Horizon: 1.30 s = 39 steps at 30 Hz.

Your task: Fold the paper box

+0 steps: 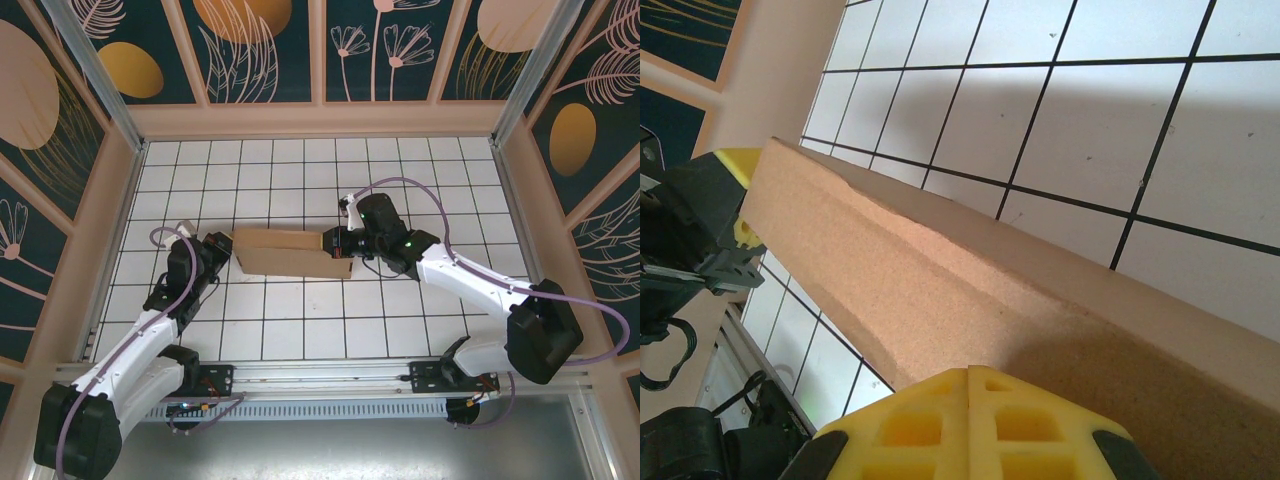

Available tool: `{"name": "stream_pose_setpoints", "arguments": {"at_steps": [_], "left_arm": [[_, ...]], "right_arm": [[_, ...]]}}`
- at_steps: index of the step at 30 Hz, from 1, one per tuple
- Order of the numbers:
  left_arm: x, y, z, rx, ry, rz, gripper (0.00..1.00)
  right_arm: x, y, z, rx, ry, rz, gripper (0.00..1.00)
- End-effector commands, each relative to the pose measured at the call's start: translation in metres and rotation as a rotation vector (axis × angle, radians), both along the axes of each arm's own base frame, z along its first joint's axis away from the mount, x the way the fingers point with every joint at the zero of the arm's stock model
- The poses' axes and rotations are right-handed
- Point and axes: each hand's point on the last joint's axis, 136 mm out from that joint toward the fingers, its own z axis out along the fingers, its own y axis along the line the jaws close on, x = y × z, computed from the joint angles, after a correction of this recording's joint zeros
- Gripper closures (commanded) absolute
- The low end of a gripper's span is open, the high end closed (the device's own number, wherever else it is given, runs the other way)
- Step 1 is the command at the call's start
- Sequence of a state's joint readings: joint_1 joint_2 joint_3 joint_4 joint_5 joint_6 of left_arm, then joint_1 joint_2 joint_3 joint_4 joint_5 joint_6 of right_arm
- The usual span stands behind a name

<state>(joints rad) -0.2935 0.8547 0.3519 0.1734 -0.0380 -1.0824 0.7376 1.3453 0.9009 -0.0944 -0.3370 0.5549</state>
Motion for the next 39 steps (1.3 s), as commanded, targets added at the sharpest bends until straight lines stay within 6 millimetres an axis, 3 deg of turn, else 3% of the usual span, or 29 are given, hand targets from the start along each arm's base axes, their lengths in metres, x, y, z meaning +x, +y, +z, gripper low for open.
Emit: {"name": "stream_pose_setpoints", "arguments": {"at_steps": [1,5,8,10,15,21,27,32,39], "left_arm": [[-0.008,-0.002,-0.015,0.052,0.08,-0.031,1.0],[-0.011,0.006,-0.025,0.075,0.118,0.003,1.0],[-0.011,-0.001,-0.033,0.037,0.137,-0.018,1.0],[-0.008,-0.005,-0.029,0.052,0.133,-0.051,1.0],[-0.006,0.006,-0.017,0.159,0.128,-0.027,1.0],[-0.008,0.008,-0.037,0.171,0.187,-0.025,1.0],[0.0,0.021,-0.011,0.227,0.136,0.033,1.0],[0.007,0.016,-0.012,0.23,0.143,-0.002,1.0],[0.013,0.035,0.032,0.364,0.056,0.051,1.0]], "right_arm": [[-0.024,-0.014,-0.055,-0.153,0.13,0.021,1.0],[-0.023,-0.014,-0.057,-0.163,0.135,0.018,1.0],[-0.022,-0.015,-0.058,-0.178,0.135,0.015,1.0],[-0.019,-0.016,-0.056,-0.187,0.124,0.009,1.0],[-0.016,-0.013,-0.052,-0.193,0.113,0.021,1.0],[-0.016,-0.011,-0.057,-0.208,0.118,0.033,1.0],[-0.015,-0.015,-0.058,-0.229,0.112,0.03,1.0],[-0.013,-0.018,-0.06,-0.25,0.106,0.017,1.0],[0.002,-0.032,-0.058,-0.372,0.035,-0.013,1.0]]}}
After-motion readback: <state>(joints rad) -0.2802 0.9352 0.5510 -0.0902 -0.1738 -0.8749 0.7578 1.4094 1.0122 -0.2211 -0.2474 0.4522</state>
